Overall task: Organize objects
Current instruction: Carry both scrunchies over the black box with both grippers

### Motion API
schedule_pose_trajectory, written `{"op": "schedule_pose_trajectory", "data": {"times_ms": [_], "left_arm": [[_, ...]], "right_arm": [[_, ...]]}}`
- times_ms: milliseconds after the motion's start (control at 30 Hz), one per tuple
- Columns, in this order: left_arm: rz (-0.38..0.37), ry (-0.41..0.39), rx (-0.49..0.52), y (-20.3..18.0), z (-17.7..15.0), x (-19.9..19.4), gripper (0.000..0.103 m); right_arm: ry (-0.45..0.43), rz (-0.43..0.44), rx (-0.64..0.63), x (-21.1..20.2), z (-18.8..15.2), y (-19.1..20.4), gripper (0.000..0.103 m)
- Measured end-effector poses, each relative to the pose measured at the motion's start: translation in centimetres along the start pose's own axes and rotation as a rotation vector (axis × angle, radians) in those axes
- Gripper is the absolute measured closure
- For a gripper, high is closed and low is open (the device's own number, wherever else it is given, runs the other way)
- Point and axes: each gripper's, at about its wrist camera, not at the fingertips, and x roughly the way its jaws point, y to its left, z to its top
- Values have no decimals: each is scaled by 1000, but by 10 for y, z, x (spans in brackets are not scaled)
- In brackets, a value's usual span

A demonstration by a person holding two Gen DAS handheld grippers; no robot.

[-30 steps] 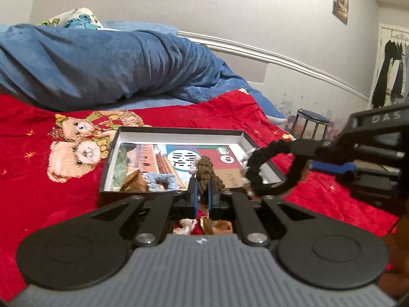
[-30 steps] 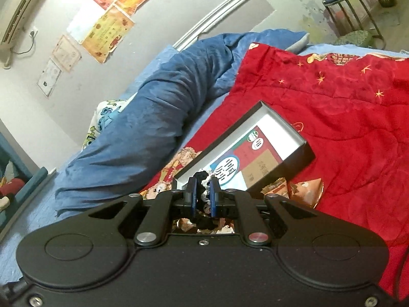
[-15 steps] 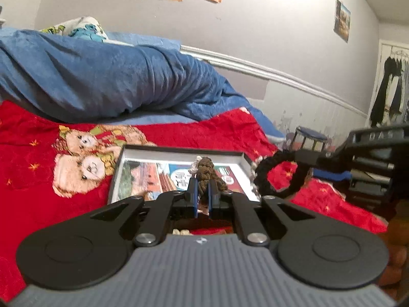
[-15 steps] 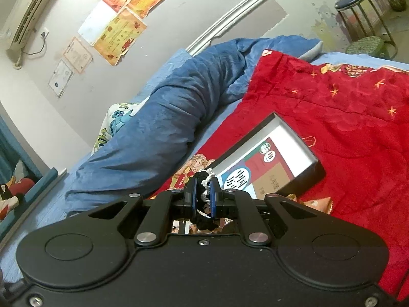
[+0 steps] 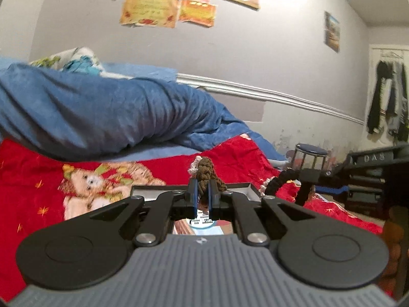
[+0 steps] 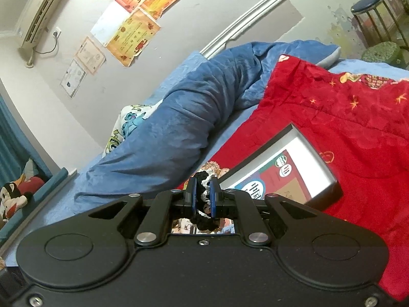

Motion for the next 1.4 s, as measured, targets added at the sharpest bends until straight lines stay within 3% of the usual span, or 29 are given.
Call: {"op": "schedule_pose_trajectory", "data": {"times_ms": [133, 300, 533, 600, 800, 867, 933, 1400], "left_arm": [[-30, 45, 20, 9, -2, 19, 93], [-48, 49, -96, 34, 9, 39, 93], [-41, 40, -25, 36, 16, 64, 93], [-52, 58, -29, 36, 12, 75, 93], [17, 112, -97, 40, -23, 103, 93], [29, 144, -72, 37, -33, 113, 93], [35, 148, -31, 33, -36, 116, 93], [7, 146, -95, 34, -35, 111, 93]], "right_arm": [[17, 1, -6, 13, 4, -3, 92], [45, -18, 6, 31, 7, -17, 92], [65, 6, -66, 61, 22, -25, 92], [83, 3, -67, 72, 21, -30, 92], [148, -34, -12, 100, 7, -51, 92], [161, -49, -21, 107, 3, -55, 92], [172, -52, -19, 112, 0, -58, 92], [148, -80, 27, 109, -2, -71, 92]]}}
